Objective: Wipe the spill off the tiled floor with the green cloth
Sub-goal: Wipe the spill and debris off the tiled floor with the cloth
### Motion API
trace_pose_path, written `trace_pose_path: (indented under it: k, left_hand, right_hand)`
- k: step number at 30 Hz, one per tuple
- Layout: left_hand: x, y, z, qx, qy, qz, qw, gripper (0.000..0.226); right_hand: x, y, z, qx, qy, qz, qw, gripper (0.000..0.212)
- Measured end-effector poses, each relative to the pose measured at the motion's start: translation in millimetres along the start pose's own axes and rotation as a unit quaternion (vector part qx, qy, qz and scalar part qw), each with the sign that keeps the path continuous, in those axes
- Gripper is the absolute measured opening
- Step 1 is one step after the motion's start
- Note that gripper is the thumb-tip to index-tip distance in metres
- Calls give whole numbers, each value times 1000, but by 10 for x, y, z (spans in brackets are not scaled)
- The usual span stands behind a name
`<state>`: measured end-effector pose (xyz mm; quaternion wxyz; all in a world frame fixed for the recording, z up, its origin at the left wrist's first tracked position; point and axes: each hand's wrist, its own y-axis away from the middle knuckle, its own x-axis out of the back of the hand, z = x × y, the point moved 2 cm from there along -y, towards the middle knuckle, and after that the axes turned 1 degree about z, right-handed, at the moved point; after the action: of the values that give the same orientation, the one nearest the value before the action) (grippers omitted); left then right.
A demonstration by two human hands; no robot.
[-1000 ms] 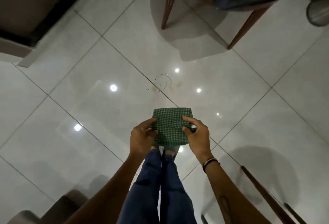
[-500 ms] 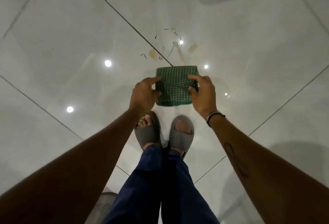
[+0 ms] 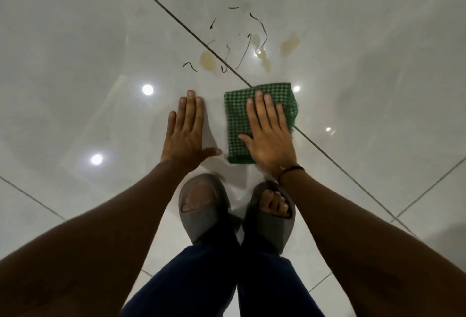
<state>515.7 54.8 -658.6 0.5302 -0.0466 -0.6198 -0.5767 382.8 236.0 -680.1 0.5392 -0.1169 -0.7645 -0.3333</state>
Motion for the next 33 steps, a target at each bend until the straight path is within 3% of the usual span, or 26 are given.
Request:
trace_pose_path:
  k: [2, 5, 7, 9, 13, 15, 18, 20, 22, 24, 27, 29, 31, 33]
  left_hand:
    - [-37, -19, -56, -4, 5, 5, 1000, 149]
    - [-57, -46, -67, -12, -7, 11, 1000, 150]
    - [-61, -14, -78, -20, -14, 22, 999, 149]
    - [-34, 8, -76, -23, -17, 23, 999, 148]
    - [37, 11, -6, -13, -19, 14, 1000, 148]
    - [58, 23, 10, -9, -25, 9, 1000, 148]
    - [29, 10, -7, -12, -32, 12, 999, 146]
    - [-9, -17, -32, -16, -30, 15, 999, 147]
    - [-46, -22, -52, -25, -16, 20, 999, 148]
    - [-82, -13, -88, -34, -9, 45, 998, 146]
    - [-93, -9, -171, -55, -40, 97, 993, 145]
    - [-91, -55, -248, -48, -37, 127, 990, 156]
    - [-100, -114, -312, -31, -13, 142, 989, 168]
    - [-158, -145, -350, -27, -5, 153, 988, 171]
  right_hand:
    - [-46, 252, 197, -37, 8, -5, 999, 86]
    - [97, -3, 408, -212, -24, 50, 976, 84]
    - [237, -435, 385, -283, -50, 91, 954, 85]
    - [307, -773, 231, -233, -27, 84, 969, 83]
    - [63, -363, -27, 21, 29, 33, 999, 80]
    - [-35, 113, 156, 32, 28, 4, 999, 80]
    - [32, 323, 635, -126, 22, 7, 992, 79]
    - [202, -46, 795, -266, -13, 69, 962, 80]
    - [377, -554, 776, -322, -41, 117, 938, 83]
    - [442, -922, 622, -281, -31, 123, 951, 85]
    - [273, -809, 375, -96, 25, 94, 991, 82]
    - [82, -375, 436, 20, 45, 67, 997, 81]
    - [-9, 5, 729, 19, 51, 51, 997, 80]
    - [64, 45, 1024, -84, 37, 61, 994, 78]
